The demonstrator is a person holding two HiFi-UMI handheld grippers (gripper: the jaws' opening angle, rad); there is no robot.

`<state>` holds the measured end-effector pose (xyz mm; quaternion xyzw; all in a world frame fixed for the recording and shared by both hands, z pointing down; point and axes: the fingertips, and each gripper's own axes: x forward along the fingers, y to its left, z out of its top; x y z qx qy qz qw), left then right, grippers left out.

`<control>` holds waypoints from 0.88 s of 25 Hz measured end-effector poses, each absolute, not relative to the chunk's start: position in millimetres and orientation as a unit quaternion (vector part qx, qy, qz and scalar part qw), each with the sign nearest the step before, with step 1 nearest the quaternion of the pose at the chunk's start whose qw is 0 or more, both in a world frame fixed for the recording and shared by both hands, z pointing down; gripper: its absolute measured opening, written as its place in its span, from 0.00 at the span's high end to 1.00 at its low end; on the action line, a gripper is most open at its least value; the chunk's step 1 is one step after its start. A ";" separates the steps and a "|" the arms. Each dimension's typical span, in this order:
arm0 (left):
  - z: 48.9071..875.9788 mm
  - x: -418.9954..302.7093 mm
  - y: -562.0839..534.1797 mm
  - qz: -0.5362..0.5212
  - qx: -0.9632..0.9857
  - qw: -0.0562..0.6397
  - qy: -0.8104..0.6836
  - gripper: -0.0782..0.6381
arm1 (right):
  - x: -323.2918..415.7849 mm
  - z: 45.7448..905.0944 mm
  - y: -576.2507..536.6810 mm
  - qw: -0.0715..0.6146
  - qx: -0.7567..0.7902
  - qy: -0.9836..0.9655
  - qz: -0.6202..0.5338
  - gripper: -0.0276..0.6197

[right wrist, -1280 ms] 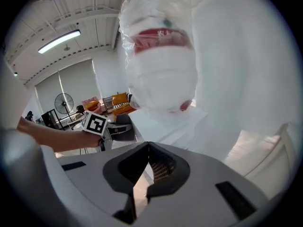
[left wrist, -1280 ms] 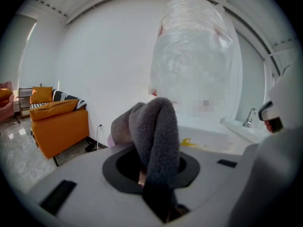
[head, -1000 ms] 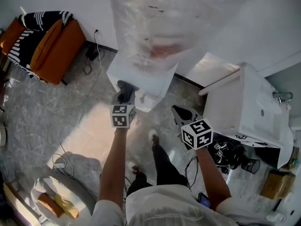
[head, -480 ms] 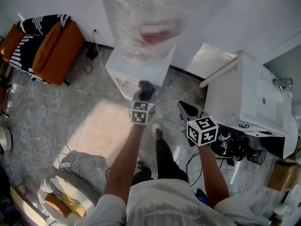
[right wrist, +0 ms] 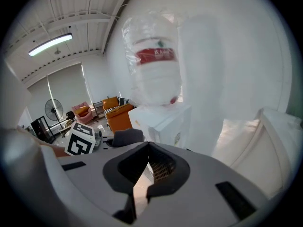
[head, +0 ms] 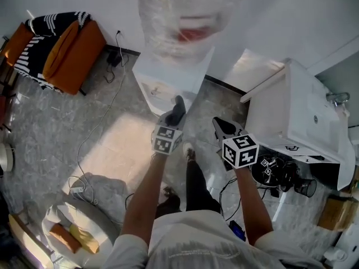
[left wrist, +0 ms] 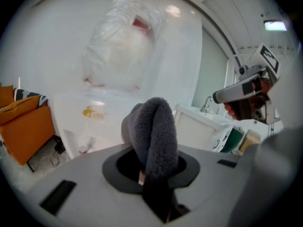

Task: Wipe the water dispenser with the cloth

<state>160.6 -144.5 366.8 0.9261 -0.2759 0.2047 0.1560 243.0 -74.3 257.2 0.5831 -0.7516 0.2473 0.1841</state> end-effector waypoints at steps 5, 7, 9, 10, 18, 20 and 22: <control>394.0 79.2 -134.4 0.251 0.889 0.176 -0.339 0.79 | 192.8 286.5 -85.0 0.207 0.538 -0.777 0.254 0.93; 406.7 46.9 -129.9 0.257 0.875 0.191 -0.364 0.79 | 167.8 303.9 -90.1 0.221 0.512 -0.789 0.258 0.93; 420.4 16.5 -127.6 0.263 0.861 0.203 -0.386 0.79 | 142.2 323.6 -98.0 0.234 0.487 -0.801 0.259 0.93; 427.9 2.6 -126.5 0.266 0.854 0.209 -0.396 0.79 | 130.2 334.4 -102.2 0.240 0.475 -0.806 0.260 0.93; 504.5 -66.8 -131.6 0.236 0.804 0.275 -0.471 0.79 | 70.8 432.4 -134.1 0.268 0.416 -0.824 0.274 0.94; 526.8 -74.5 -134.5 0.222 0.796 0.292 -0.482 0.78 | 62.6 456.6 -142.9 0.267 0.412 -0.824 0.282 0.93; 546.2 -76.6 -135.2 0.219 0.789 0.312 -0.482 0.78 | 56.2 480.0 -152.8 0.268 0.410 -0.823 0.288 0.94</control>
